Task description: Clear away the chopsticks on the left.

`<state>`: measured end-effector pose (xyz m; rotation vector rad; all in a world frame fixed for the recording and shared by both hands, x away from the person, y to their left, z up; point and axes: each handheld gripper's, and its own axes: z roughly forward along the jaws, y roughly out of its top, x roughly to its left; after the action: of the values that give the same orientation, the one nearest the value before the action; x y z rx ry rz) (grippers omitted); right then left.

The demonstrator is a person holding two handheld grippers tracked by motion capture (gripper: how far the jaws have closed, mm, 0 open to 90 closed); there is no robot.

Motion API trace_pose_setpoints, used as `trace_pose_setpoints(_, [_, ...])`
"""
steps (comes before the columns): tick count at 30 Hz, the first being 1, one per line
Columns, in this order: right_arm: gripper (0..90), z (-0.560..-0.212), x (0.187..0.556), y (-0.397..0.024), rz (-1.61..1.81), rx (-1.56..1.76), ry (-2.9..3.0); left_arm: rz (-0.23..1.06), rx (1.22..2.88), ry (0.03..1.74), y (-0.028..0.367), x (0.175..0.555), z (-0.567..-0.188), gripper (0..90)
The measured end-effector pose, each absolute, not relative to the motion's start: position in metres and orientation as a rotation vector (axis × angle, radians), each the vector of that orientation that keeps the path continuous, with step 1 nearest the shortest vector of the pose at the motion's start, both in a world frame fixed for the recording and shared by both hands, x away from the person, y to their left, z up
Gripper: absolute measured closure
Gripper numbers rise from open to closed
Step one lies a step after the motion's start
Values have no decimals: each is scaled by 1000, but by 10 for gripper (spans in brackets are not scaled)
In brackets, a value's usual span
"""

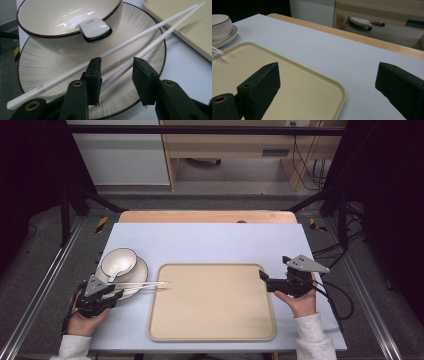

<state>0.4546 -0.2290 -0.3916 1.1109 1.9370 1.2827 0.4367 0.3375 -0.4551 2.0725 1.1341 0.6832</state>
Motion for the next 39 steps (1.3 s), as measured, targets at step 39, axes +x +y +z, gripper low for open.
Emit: trace_pose_setpoints(39, [62,-391,455,-230,1289,1110,1940,611,2084,1188,309,444,-447,782])
